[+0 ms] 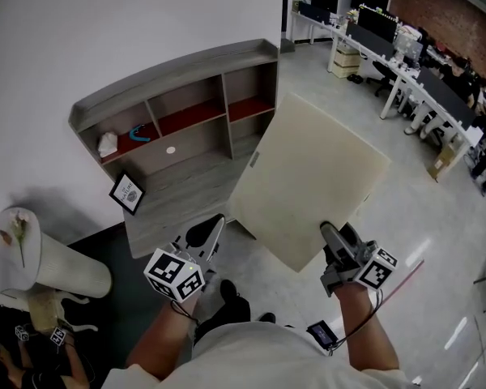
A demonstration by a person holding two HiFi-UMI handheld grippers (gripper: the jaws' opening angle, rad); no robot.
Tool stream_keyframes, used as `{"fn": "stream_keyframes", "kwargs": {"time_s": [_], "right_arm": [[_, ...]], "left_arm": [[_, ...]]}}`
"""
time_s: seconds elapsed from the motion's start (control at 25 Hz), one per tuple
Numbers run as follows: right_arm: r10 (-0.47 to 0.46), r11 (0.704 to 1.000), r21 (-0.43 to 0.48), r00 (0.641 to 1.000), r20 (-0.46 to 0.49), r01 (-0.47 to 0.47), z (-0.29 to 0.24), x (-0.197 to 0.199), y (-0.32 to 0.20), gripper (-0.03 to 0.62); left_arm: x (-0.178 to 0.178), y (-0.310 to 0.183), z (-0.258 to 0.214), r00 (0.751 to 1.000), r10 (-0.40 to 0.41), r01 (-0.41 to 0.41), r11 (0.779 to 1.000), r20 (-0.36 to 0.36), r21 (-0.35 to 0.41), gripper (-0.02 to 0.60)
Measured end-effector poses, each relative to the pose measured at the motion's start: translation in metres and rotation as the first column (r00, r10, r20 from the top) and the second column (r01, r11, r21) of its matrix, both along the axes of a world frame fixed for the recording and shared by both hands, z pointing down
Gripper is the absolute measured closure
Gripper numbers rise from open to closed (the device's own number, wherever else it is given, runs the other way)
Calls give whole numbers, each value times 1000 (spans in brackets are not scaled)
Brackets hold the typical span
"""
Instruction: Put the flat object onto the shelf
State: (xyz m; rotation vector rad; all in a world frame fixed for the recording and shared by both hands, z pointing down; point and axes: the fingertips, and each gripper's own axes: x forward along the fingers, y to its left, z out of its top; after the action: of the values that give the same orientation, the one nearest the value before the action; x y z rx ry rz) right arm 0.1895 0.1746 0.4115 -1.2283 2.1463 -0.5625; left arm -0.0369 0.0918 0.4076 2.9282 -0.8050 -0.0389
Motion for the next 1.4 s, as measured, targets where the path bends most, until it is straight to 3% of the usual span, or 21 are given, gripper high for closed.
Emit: {"fn": "stream_keyframes", "kwargs": {"time_s": [0.48, 0.96, 1.4], "right_arm": [[1, 1000, -28, 1000, -5, -1, 7, 5, -92, 304], [-4, 1000, 7, 999, -44, 5, -17, -33, -233, 304], [-27, 999, 33, 997, -71, 29, -29, -68, -306, 304]], "left_arm": [[5, -92, 13, 1000, 11, -11, 1000, 6, -17, 569], [-27, -232, -8, 1000, 22, -22, 1000, -8, 14, 569], [-64, -305, -18, 1000, 8, -8, 999, 9, 41, 569]]}}
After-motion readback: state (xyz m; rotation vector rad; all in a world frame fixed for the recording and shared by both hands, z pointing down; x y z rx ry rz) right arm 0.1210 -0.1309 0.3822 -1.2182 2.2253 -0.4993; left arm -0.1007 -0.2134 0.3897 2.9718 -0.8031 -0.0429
